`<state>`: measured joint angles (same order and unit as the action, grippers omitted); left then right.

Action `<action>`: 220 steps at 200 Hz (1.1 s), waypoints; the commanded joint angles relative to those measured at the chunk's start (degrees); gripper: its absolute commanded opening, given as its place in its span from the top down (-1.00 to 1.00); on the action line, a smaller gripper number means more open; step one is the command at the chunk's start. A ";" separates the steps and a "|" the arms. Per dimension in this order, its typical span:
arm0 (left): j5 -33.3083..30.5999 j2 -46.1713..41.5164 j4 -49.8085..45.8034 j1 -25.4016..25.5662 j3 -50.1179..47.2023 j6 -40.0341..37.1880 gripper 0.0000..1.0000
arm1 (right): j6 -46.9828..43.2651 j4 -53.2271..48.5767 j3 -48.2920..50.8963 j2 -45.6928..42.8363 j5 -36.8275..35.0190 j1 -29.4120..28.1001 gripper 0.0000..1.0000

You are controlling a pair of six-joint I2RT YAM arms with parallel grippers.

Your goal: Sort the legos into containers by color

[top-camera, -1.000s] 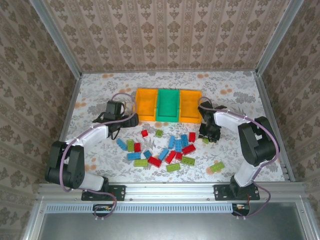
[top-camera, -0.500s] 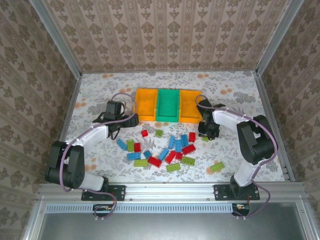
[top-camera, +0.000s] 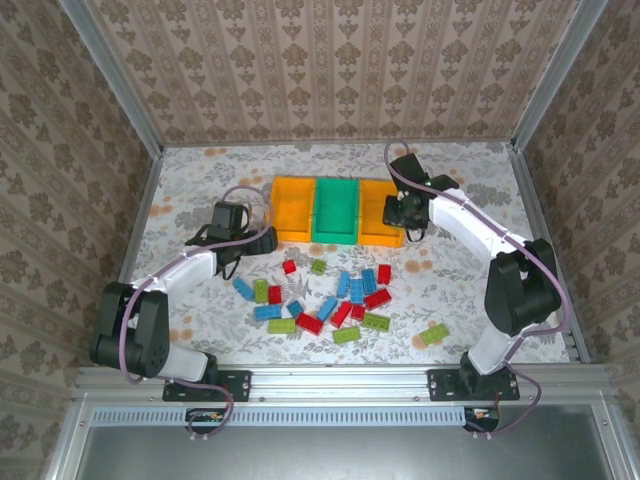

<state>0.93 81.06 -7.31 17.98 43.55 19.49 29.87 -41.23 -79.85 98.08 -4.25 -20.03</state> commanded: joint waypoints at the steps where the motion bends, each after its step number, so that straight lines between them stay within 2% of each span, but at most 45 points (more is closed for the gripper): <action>1: 0.44 -0.76 -0.64 0.08 -0.66 1.26 -1.00 | -2.53 -0.03 -3.72 4.87 -1.53 -0.21 0.37; 64: -0.53 -3.29 -2.27 0.13 -2.24 1.53 -1.00 | -2.41 1.27 -10.86 14.32 -1.05 -0.19 0.24; 80: -0.73 -3.60 -2.47 0.13 -2.58 1.67 -1.00 | -2.53 0.00 -12.12 15.63 -1.20 -0.21 0.05; 109: -1.02 -4.28 -2.48 0.13 -3.16 1.87 -1.00 | -3.37 -0.51 -11.36 14.37 -1.20 -0.40 -0.45; 133: 1.21 -4.50 -1.64 0.70 -2.97 0.31 -1.00 | -3.93 2.04 -7.42 9.39 -0.84 -0.84 -0.56; 149: 2.03 -4.89 -1.67 3.85 -1.63 -4.17 -1.00 | -3.27 2.74 -4.42 6.10 -0.81 -1.15 -0.58; 180: -0.07 -3.49 -3.93 14.69 2.83 -14.68 -1.00 | -0.29 2.41 2.74 0.54 -2.97 -1.08 -0.61; 220: 0.82 5.93 -10.51 21.25 10.17 -17.02 -0.92 | 2.86 0.21 11.46 -5.78 -4.26 0.84 -0.65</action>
<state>1.30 82.56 -12.58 36.64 50.96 6.90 29.82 -38.54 -72.77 95.98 -6.07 -20.53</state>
